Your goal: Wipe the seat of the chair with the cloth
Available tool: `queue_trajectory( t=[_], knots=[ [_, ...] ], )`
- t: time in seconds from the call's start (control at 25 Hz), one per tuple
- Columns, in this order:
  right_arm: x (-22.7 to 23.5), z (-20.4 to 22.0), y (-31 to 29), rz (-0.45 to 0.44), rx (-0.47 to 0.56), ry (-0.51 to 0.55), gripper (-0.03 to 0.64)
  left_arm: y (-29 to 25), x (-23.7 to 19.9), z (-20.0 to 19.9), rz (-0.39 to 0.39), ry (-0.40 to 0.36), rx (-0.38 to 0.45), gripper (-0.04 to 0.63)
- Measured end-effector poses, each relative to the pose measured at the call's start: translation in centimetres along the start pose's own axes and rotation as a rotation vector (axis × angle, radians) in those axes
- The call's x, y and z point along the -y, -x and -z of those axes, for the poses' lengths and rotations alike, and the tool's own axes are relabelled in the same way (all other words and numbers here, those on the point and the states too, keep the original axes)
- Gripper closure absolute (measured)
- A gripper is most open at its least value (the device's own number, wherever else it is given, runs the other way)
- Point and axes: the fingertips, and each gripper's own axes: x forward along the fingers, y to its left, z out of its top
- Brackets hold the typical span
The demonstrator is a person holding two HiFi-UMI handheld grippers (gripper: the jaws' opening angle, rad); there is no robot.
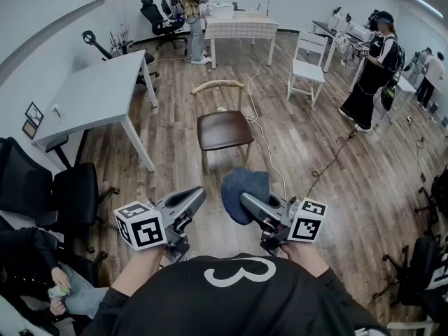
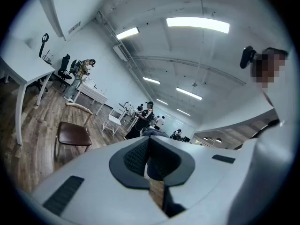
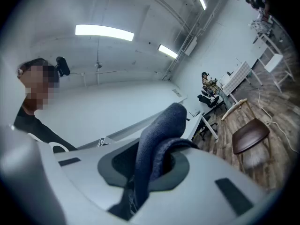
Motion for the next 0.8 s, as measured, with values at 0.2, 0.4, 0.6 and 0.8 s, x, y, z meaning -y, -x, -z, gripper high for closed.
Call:
queue_trajectory(
  t=[0.2, 0.4, 0.6, 0.8],
  knots=[
    [-0.1, -0.7, 0.2, -0.003, 0.011, 0.015, 0.571, -0.7, 0.5, 0.1, 0.006, -0.015, -0.015, 0.581],
    [0.6, -0.7, 0.8, 0.015, 0.017, 0.022, 0.571, -1.3, 0.5, 0.3, 0.005, -0.026, -0.023, 0.581],
    [2.7, 0.6, 0.2, 0.052, 0.016, -0.028, 0.568, -1.3, -2.1, 1.4, -0.011, 0.024, -0.05, 0.58],
    [6.9, 1.1, -2.5, 0.11, -0.018, -0.055, 0.568, -2.2, -7.4, 0.8, -0.013, 0.099, -0.062, 0.581]
  ],
)
